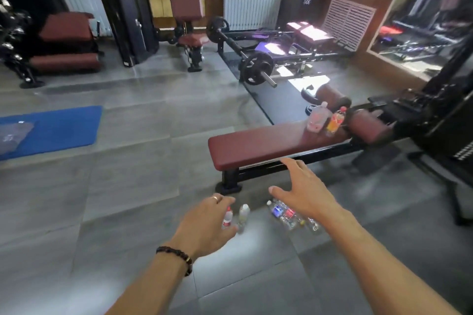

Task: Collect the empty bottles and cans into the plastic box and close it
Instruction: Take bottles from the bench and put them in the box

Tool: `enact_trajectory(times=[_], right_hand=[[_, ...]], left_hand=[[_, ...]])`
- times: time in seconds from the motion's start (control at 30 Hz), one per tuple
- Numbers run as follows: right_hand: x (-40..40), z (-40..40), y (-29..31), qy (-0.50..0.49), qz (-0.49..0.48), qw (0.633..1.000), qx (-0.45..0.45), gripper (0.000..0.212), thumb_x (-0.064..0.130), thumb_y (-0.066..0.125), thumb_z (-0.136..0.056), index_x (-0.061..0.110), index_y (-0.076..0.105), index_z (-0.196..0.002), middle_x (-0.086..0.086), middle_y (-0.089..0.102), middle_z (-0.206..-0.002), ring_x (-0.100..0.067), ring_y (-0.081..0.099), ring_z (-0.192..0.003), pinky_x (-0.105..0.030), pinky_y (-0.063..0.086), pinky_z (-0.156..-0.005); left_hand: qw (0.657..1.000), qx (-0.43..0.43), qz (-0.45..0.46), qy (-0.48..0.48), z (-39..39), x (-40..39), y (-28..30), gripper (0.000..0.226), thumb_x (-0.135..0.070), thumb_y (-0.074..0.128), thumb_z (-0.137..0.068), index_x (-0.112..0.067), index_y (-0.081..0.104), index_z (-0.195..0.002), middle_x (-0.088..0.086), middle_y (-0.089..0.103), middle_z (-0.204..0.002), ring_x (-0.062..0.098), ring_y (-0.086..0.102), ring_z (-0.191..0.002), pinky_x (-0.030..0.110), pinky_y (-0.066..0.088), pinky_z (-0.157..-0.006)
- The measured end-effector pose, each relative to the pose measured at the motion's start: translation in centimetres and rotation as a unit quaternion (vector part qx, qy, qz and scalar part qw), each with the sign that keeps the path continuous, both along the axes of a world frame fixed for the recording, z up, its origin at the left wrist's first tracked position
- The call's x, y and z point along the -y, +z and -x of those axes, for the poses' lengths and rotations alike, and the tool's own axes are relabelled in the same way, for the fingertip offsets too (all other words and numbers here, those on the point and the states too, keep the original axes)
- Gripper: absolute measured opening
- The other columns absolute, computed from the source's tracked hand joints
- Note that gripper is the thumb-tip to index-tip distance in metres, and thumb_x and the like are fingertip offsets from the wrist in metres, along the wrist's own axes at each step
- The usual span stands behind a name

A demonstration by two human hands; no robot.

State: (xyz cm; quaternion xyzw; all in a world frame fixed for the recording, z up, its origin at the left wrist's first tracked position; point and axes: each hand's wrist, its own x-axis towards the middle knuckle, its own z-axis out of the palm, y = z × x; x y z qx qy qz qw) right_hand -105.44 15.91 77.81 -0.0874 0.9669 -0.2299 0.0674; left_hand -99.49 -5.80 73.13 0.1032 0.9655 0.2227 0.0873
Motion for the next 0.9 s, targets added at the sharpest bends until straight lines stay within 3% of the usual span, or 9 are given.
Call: enact_trajectory(times=[0.27, 0.57, 0.9], right_hand=[[-12.6, 10.3, -0.1, -0.076, -0.004, 0.997, 0.003, 0.077, 0.045, 0.063, -0.084, 0.022, 0.027, -0.148, -0.001, 0.034, -0.149, -0.023, 0.041, -0.133, -0.038, 0.038, -0.105], [-23.6, 27.7, -6.6, -0.149, -0.014, 0.988, 0.033, 0.077, 0.046, 0.065, -0.082, 0.02, 0.03, -0.145, -0.006, 0.039, -0.143, -0.026, 0.043, -0.129, -0.041, 0.039, -0.105], [-34.7, 47.3, -13.1, -0.156, 0.017, 0.987, 0.041, 0.075, 0.039, 0.071, -0.079, 0.022, 0.034, -0.142, -0.008, 0.046, -0.131, -0.027, 0.05, -0.121, -0.038, 0.04, -0.1]], left_hand=[[0.997, -0.014, -0.006, -0.069, 14.1, -12.1, 0.0, 0.062, -0.047, 0.053, -0.089, -0.026, 0.031, -0.142, -0.005, 0.04, -0.14, 0.013, 0.046, -0.12, 0.03, 0.045, -0.092], [0.991, 0.018, 0.009, -0.134, 34.0, -22.9, -7.0, 0.062, -0.046, 0.058, -0.085, -0.024, 0.035, -0.138, -0.001, 0.044, -0.134, 0.02, 0.05, -0.114, 0.04, 0.048, -0.091], [0.994, 0.04, 0.029, -0.097, 53.7, -34.5, -12.0, 0.067, -0.043, 0.061, -0.083, -0.022, 0.032, -0.14, 0.003, 0.043, -0.136, 0.025, 0.052, -0.114, 0.041, 0.047, -0.093]])
